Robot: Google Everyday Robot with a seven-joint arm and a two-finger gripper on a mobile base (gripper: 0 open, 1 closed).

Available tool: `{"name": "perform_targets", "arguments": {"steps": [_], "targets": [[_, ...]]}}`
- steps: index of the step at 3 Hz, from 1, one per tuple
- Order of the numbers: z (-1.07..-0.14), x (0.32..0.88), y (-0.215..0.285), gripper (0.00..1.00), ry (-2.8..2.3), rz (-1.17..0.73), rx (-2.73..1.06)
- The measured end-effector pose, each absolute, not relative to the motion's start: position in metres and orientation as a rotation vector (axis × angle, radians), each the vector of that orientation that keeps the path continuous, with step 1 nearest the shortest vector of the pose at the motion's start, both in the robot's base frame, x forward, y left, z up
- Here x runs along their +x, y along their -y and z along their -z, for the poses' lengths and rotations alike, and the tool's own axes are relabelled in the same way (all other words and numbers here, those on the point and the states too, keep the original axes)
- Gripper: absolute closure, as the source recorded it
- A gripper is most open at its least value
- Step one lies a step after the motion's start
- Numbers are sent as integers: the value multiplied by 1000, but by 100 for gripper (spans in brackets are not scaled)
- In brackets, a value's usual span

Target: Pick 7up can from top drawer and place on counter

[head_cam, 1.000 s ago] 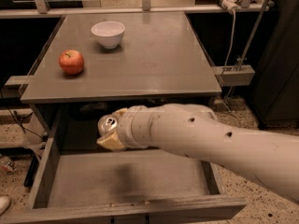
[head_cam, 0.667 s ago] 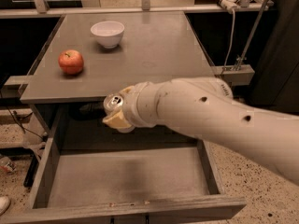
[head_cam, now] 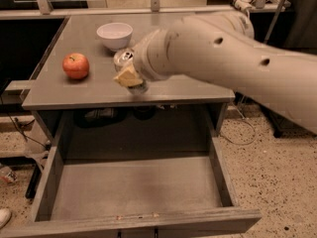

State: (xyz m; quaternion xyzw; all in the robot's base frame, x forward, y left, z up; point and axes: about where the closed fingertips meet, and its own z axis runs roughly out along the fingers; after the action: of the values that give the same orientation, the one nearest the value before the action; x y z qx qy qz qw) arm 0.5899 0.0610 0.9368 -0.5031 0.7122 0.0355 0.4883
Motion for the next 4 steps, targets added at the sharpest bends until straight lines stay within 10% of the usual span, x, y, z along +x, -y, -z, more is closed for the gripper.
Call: {"name": "perform_targets", "arguments": {"steps": [4], "targets": [[-898,724,-64,100,-1849,-362,-1103]]}}
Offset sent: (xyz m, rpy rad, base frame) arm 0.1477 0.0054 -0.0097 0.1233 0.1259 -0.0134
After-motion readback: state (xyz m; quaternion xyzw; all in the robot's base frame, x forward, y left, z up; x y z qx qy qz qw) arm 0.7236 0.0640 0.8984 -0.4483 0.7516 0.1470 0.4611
